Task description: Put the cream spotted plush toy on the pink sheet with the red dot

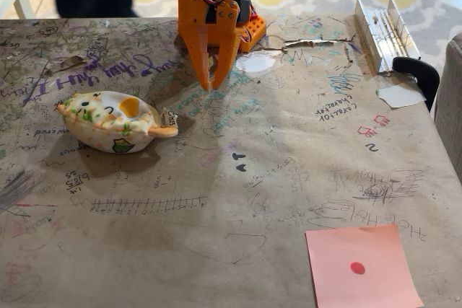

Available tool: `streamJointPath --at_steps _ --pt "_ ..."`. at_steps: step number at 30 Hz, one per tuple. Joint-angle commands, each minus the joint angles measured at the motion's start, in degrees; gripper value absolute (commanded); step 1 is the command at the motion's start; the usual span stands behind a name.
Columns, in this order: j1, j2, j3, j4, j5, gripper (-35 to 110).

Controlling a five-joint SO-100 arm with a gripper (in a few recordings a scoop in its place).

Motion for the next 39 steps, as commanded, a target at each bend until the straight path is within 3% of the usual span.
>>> streamJointPath --at_steps 1,10,13,15,17,18,28,30,33,36,39 --pt "0.5 0.5 0.3 0.2 -0.2 1" --pt "0.5 0.5 0.3 0.3 -0.8 1" --pt "-2.9 0.5 0.3 0.5 -9.0 1" --pt "-5.9 0.5 0.3 0.1 -3.1 1" --pt "-4.2 0.5 -0.8 -8.3 12.6 2" --pt "-0.1 0.5 -2.2 -12.0 20.4 14" --pt "13.2 -3.3 -20.5 -3.6 22.4 34" --pt "16.6 -11.1 -23.8 -7.5 22.7 36" --pt "24.3 -36.2 -34.1 -13.1 24.6 39" --pt "30.8 -69.1 -51.6 -5.4 24.1 39" --pt "35.4 -84.7 -59.2 -0.1 20.6 40"
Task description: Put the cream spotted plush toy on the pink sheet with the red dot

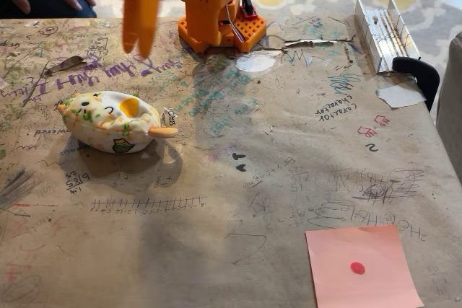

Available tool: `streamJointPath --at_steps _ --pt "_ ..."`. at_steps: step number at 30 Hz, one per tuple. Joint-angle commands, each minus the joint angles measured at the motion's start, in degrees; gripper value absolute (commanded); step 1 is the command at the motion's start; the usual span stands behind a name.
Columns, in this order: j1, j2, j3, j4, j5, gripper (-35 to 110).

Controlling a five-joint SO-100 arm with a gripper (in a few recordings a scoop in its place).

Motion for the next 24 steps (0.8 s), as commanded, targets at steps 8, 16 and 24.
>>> streamJointPath --at_steps 8,16,24 --pt "7.2 -39.2 -22.9 7.0 -3.9 42" --pt "4.0 -48.1 -28.7 1.5 -4.0 42" --pt "3.1 -58.4 -40.0 4.9 -6.2 35"
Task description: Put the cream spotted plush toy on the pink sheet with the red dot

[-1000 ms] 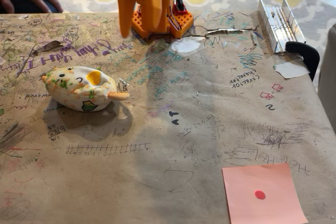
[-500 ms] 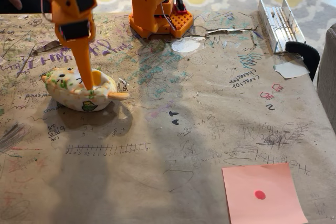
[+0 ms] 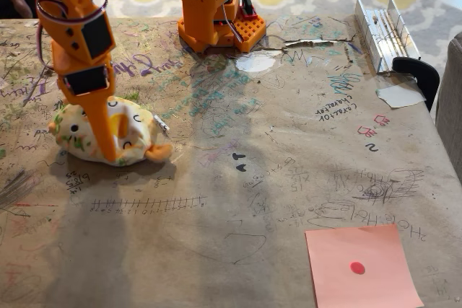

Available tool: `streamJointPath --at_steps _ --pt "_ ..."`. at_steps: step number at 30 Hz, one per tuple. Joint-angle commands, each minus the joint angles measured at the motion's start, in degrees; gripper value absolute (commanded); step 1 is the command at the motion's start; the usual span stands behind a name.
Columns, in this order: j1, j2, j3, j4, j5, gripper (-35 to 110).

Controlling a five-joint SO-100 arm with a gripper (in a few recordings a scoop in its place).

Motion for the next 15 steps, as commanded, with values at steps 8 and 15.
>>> streamJointPath --at_steps 8,15 --pt "-2.4 6.3 -5.3 6.5 -2.6 0" --pt "-15.3 56.0 18.9 -0.6 9.1 0"
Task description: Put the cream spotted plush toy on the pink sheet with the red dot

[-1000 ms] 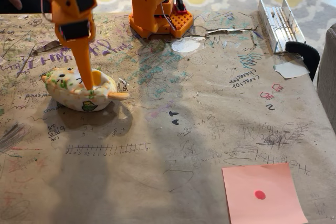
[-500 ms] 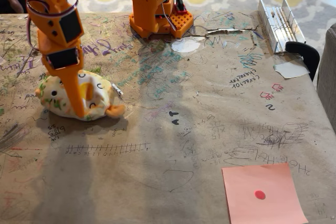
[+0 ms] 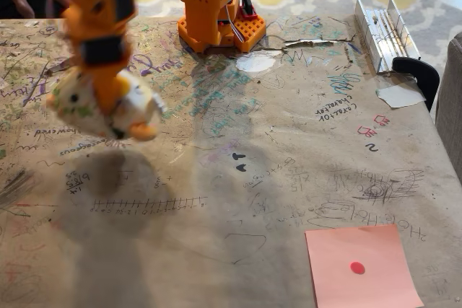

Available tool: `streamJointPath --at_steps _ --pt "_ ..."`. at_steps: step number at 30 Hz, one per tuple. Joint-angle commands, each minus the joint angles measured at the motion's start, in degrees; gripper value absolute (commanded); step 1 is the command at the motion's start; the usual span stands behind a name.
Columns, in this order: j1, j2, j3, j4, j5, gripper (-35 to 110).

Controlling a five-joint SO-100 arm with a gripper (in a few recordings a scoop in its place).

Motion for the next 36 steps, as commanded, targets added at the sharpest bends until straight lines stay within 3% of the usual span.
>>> streamJointPath --at_steps 1,6,12,21,25,28,29,31,33,36 --pt "-7.5 32.4 4.3 2.8 6.5 0" --pt "-19.2 46.9 -7.3 14.2 16.8 0" --pt "-28.7 54.8 -24.3 20.3 27.4 0" --pt "-43.2 61.0 -45.4 24.9 32.4 0" --pt "-42.1 50.1 -37.2 14.6 32.7 0" --pt "-40.7 25.4 -42.9 6.6 35.0 0" --pt "-40.5 9.4 -54.5 10.4 35.3 0" --pt "-39.7 -30.1 -100.1 29.2 35.5 21" --pt "-38.6 -32.6 -89.6 28.4 31.5 35" --pt "-36.7 -27.5 -72.6 26.2 29.1 39"
